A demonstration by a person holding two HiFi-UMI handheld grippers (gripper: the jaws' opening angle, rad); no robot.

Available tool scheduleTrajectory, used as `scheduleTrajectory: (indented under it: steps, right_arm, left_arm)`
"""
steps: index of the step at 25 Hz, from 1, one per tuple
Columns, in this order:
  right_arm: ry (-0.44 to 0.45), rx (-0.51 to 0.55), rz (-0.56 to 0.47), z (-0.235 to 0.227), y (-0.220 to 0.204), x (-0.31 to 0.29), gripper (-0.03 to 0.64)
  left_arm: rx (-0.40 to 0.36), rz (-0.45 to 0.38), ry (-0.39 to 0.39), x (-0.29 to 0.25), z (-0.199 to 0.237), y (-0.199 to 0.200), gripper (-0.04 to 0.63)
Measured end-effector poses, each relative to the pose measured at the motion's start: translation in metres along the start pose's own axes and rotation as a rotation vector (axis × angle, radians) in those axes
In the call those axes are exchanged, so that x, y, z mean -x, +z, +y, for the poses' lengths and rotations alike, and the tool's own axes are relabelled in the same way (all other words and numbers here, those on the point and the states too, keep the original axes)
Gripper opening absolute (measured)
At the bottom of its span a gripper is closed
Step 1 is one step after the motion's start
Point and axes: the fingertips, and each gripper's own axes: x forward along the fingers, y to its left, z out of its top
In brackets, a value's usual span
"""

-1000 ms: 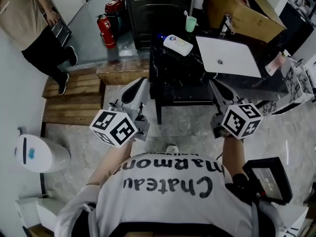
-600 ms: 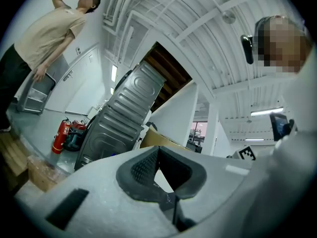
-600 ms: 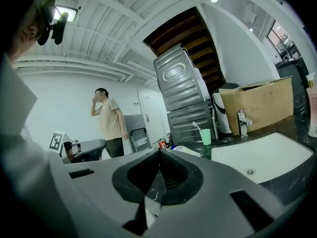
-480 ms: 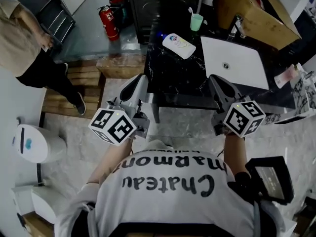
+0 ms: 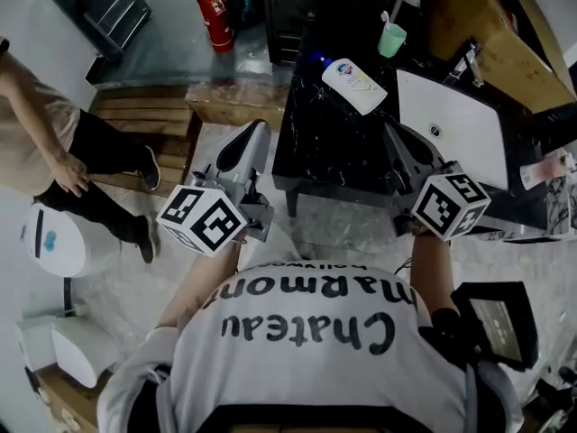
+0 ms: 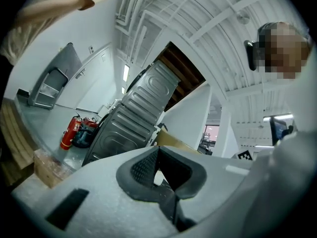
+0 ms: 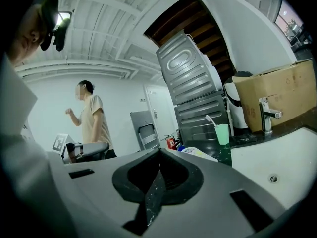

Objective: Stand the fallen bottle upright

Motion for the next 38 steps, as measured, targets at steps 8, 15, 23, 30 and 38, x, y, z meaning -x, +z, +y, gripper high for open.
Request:
scheduleTrajectory:
  steps: [8, 15, 23, 30, 38]
  right_arm:
    - [-0.062, -0.022, 0.008, -0.016, 0.015, -0.07, 0.011]
    - [-0.156, -0.058, -0.026, -0.023, 0.032, -0.127, 0.011]
    - [-0.283, -0.099, -0.04, -0.033, 0.028, -0.159, 0.011]
    - [-0.273, -0.086, -0.021, -0.037, 0.033, -0.179, 0.011]
    - [-0.247, 0.201, 0.287, -0.041, 0.011, -0.208, 0.011]
  left_arm:
    - [0.019, 0.039, -0.044, -0.052, 0.059, 0.028, 0.014]
    - [0.021, 0.086, -0.153, -0.102, 0.108, 0.063, 0.014]
    - [0.037, 0.185, -0.281, -0.142, 0.15, 0.073, 0.014]
    - [0.047, 0.259, -0.339, -0.159, 0.182, 0.069, 0.014]
    - [0.026, 0.183, -0.381, -0.159, 0.198, 0.101, 0.014]
